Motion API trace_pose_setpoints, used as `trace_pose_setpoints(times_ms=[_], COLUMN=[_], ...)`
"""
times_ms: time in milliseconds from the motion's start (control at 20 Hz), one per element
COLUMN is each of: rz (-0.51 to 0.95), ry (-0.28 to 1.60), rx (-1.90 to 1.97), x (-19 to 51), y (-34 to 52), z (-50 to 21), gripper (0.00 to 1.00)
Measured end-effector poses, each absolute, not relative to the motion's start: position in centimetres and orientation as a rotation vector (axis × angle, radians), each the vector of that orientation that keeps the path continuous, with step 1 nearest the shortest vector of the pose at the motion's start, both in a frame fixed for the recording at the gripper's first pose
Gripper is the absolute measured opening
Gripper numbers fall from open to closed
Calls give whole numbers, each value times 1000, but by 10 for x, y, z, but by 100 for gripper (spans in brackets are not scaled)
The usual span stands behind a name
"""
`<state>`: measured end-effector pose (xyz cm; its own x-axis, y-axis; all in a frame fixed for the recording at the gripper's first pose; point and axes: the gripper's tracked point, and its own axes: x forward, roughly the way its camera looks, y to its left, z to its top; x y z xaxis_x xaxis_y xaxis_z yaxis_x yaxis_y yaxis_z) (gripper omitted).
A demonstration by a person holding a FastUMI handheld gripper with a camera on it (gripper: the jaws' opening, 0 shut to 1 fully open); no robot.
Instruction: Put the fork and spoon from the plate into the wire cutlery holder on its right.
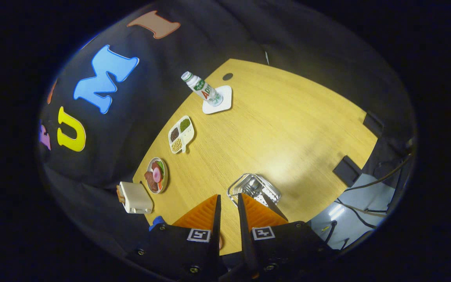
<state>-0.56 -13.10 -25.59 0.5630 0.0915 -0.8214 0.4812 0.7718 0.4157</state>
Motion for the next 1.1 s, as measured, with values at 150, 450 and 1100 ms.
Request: trace_pose_setpoints(times_ms=[150, 450, 1100], rz=[-259, -278, -267], ry=[804, 493, 32], rx=[532, 342, 45], x=[12, 27, 27], y=[-140, -145, -130], z=[-220, -141, 2], gripper=[25, 24, 25])
